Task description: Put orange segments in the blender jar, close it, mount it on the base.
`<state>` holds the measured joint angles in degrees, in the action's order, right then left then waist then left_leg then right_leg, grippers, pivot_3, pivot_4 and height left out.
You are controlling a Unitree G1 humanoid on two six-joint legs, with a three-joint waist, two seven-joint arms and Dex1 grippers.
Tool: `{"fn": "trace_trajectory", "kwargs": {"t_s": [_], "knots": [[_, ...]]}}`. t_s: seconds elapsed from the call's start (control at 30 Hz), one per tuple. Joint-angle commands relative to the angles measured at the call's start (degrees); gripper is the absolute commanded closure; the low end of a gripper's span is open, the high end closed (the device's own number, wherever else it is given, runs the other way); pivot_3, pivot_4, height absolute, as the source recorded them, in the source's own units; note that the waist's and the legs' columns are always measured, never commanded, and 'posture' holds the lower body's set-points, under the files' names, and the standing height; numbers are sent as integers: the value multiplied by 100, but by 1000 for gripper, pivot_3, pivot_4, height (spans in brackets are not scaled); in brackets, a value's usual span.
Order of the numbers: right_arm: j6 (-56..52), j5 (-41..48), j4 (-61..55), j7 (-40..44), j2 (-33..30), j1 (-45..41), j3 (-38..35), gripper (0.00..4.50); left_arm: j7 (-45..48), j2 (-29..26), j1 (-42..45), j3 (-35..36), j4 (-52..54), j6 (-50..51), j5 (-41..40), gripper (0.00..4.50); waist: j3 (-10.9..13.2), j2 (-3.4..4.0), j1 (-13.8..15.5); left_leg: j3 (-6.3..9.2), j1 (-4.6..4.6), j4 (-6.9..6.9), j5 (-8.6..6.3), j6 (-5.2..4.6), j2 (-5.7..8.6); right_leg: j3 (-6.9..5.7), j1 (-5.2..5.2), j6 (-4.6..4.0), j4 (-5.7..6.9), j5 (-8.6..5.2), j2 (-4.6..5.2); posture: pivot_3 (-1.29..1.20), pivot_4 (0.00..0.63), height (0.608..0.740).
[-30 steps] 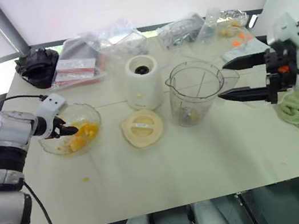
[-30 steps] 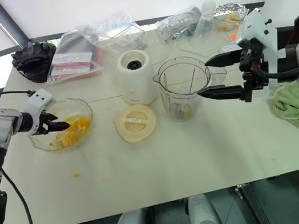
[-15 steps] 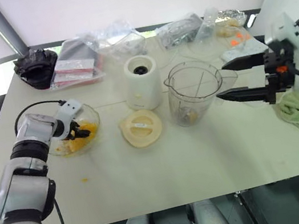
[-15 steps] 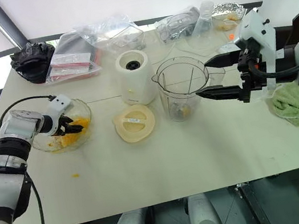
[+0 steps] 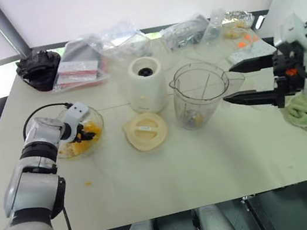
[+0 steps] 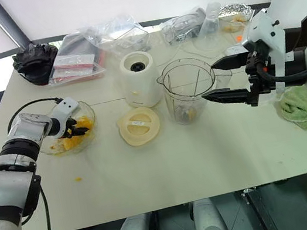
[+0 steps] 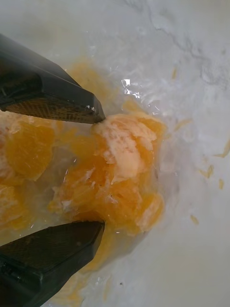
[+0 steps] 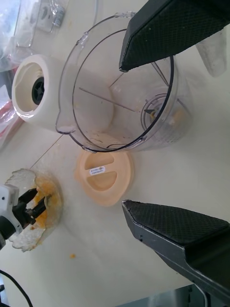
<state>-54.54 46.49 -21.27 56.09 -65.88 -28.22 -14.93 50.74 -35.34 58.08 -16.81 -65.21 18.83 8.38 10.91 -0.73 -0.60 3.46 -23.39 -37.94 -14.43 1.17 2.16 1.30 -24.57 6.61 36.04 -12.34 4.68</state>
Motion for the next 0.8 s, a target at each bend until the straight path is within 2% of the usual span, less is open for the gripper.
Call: {"fn": "trace_trajectory", "kwargs": {"t_s": [0.03, 0.8], "knots": [[106, 27, -87, 8, -68, -43, -268, 46, -35, 19, 137, 139, -59, -85, 81, 1357, 0, 0, 2, 0, 0, 0, 0, 0, 0, 0, 0, 0, 0, 0, 0, 0, 150, 740], [245, -49, -74, -16, -52, 89, -261, 46, 61, 140, 23, 303, -31, -200, 190, 1357, 0, 0, 9, 1, 0, -2, 0, 0, 1, 0, 0, 0, 1, 0, 0, 0, 150, 740]]}}
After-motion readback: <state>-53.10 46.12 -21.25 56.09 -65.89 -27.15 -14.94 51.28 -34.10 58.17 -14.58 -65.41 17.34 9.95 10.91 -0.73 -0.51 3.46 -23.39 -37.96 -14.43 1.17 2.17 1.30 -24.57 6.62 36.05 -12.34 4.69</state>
